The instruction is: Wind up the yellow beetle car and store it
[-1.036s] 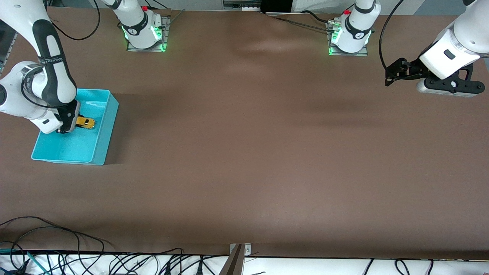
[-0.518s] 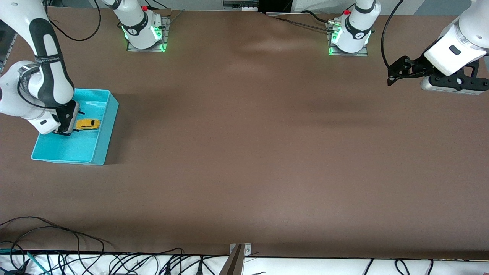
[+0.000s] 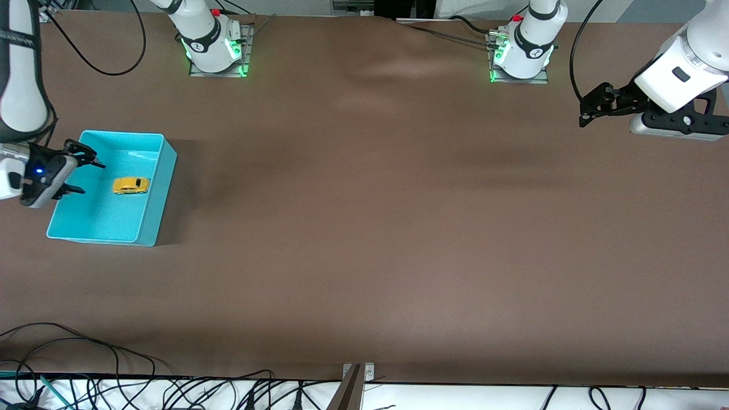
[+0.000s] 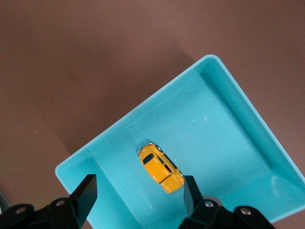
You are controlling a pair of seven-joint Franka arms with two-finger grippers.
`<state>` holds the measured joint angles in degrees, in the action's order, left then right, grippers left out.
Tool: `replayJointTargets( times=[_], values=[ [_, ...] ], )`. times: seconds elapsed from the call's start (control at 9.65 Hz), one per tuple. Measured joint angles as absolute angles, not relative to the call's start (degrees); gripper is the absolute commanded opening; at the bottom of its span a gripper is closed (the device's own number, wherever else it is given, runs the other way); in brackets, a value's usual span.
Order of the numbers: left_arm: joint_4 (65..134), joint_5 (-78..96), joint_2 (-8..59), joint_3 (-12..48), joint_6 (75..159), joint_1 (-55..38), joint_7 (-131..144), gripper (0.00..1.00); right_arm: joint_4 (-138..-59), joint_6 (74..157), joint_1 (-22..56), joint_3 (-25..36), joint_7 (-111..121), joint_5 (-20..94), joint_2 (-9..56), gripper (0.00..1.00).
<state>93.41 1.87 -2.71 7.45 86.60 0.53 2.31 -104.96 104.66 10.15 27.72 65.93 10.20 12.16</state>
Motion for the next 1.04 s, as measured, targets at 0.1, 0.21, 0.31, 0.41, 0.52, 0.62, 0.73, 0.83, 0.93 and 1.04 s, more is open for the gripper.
replayJointTargets(
  times=[0.1,0.21,0.31,0.41,0.52,0.62,0.73,0.83,0.93,1.04],
  values=[
    [93.41,1.87,-2.71,7.48,86.60,0.53,2.31,1.00,-101.08,98.54,11.12,27.69,56.04,9.46,11.48,0.84],
    [93.40,1.87,-2.71,7.49,86.60,0.53,2.31,1.00,-96.72,92.91,12.72,27.62,46.06,8.05,11.05,0.95],
    [93.40,1.87,-2.71,7.51,86.59,0.53,2.31,1.00,-92.67,88.28,14.53,27.48,36.83,7.14,10.79,1.00],
    [93.39,1.87,-2.71,7.53,86.58,0.53,2.31,1.00,-89.50,85.20,15.94,27.37,29.96,6.84,10.64,1.00],
    [93.38,1.87,-2.71,7.53,86.58,0.53,2.31,1.00,-87.41,83.85,17.17,27.20,24.76,6.82,10.33,1.00],
    [93.38,1.87,-2.71,7.52,86.58,0.53,2.31,1.00,-86.42,83.45,18.16,27.08,20.77,6.80,9.65,1.00],
    [93.38,1.87,-2.71,7.51,86.57,0.53,2.31,1.00,-86.00,82.88,18.80,26.74,18.20,6.23,8.63,1.00],
    [93.37,1.87,-2.71,7.51,86.57,0.54,2.31,1.00,-85.95,81.83,19.11,26.19,16.89,4.17,7.25,1.00],
    [93.37,1.87,-2.71,7.51,86.56,0.54,2.31,1.00,-85.95,80.55,19.15,25.42,15.25,2.00,5.70,1.00],
    [93.36,1.87,-2.71,7.51,86.55,0.54,2.31,1.00,-85.99,79.44,19.16,24.65,12.75,1.02,4.08,1.00]
  ],
)
